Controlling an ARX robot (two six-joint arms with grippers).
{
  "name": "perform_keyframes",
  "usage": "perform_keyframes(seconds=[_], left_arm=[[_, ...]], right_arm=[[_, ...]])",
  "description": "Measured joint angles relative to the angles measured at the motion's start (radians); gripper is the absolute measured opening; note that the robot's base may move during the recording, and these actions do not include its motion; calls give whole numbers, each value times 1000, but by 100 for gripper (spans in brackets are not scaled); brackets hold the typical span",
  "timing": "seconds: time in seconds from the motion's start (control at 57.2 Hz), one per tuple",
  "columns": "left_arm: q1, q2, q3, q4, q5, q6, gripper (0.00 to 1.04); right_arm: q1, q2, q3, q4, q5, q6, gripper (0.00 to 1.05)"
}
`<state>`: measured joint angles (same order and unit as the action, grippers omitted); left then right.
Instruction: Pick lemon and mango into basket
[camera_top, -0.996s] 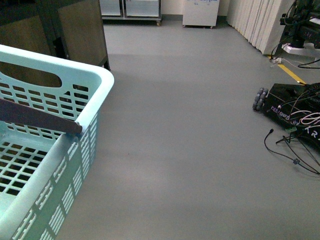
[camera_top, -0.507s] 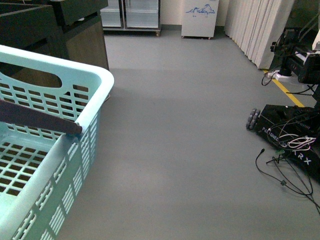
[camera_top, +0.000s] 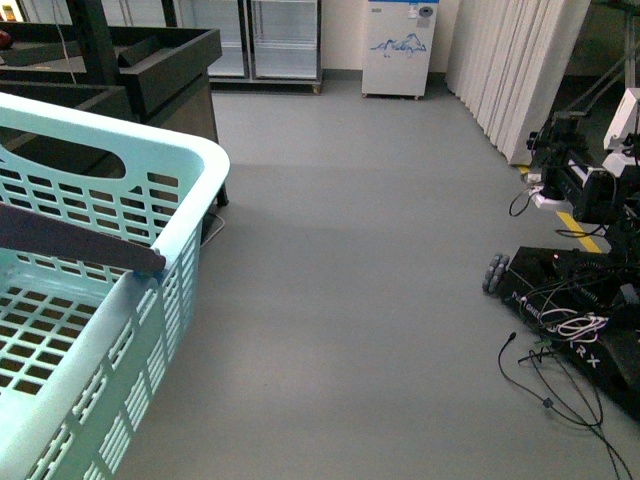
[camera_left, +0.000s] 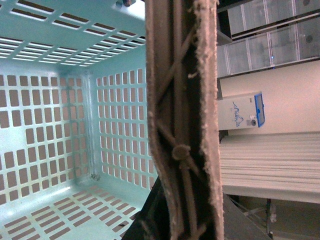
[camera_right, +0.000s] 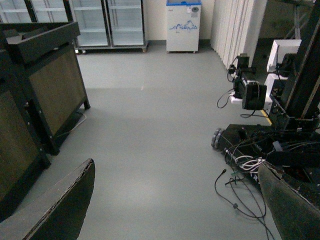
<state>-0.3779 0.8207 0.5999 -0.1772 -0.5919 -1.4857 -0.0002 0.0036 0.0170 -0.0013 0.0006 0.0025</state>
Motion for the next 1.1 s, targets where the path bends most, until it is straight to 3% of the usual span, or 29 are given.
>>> perform_keyframes(seconds=[1.101], left_arm=[[-2,-1,4,0,2,-1,6]], right_arm=[[0,0,0,0,3,0,96]])
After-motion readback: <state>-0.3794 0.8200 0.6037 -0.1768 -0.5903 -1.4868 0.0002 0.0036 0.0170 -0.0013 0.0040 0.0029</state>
